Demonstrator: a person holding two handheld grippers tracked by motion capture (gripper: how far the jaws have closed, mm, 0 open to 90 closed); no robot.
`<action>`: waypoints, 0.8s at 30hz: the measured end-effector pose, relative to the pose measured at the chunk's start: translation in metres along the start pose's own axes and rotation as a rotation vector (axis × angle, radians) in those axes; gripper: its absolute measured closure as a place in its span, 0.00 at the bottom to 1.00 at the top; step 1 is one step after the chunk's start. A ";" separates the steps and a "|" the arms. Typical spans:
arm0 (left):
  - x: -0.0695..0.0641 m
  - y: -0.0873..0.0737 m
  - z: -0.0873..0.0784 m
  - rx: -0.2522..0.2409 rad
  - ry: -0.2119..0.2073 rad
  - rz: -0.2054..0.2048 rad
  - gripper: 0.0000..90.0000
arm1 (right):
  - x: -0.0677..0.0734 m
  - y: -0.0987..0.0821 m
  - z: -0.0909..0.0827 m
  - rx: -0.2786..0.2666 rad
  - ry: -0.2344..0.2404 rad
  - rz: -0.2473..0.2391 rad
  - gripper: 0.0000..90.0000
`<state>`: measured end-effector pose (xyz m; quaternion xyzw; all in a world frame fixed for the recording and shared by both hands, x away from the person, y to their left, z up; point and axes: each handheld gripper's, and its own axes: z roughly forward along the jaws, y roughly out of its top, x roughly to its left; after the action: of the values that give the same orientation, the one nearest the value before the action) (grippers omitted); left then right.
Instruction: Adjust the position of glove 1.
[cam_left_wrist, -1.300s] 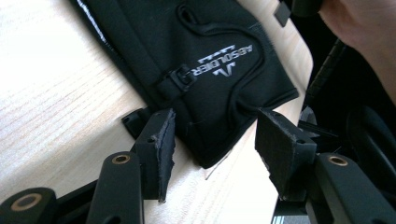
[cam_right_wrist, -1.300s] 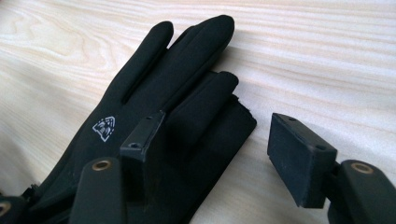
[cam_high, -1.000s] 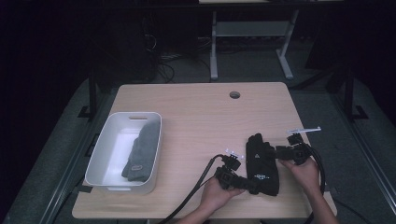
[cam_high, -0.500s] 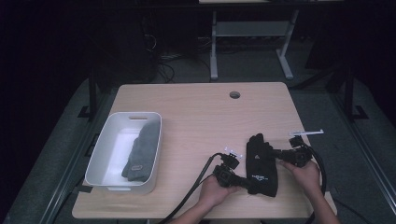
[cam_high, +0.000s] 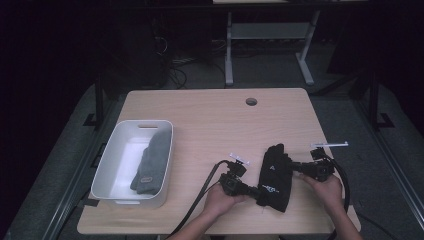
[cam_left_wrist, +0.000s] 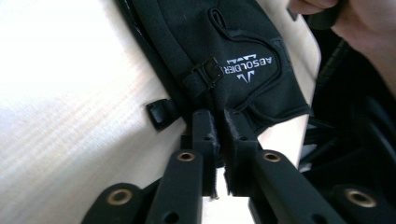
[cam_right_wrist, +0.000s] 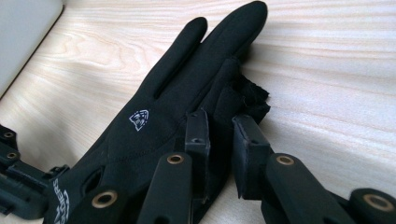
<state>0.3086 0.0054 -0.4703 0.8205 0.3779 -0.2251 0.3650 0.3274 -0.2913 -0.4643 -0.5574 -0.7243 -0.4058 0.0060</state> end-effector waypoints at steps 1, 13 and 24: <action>0.000 0.000 0.000 0.000 0.000 0.000 0.74 | 0.001 0.000 0.000 0.001 -0.004 0.000 0.86; -0.012 0.004 0.015 0.021 0.015 0.014 0.70 | 0.001 -0.004 0.003 -0.005 -0.004 0.002 0.87; -0.012 0.009 0.022 0.042 0.000 0.051 0.93 | 0.002 -0.005 0.000 -0.014 -0.010 0.003 0.87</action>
<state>0.3063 -0.0211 -0.4732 0.8374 0.3519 -0.2238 0.3533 0.3228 -0.2903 -0.4661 -0.5605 -0.7207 -0.4079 -0.0011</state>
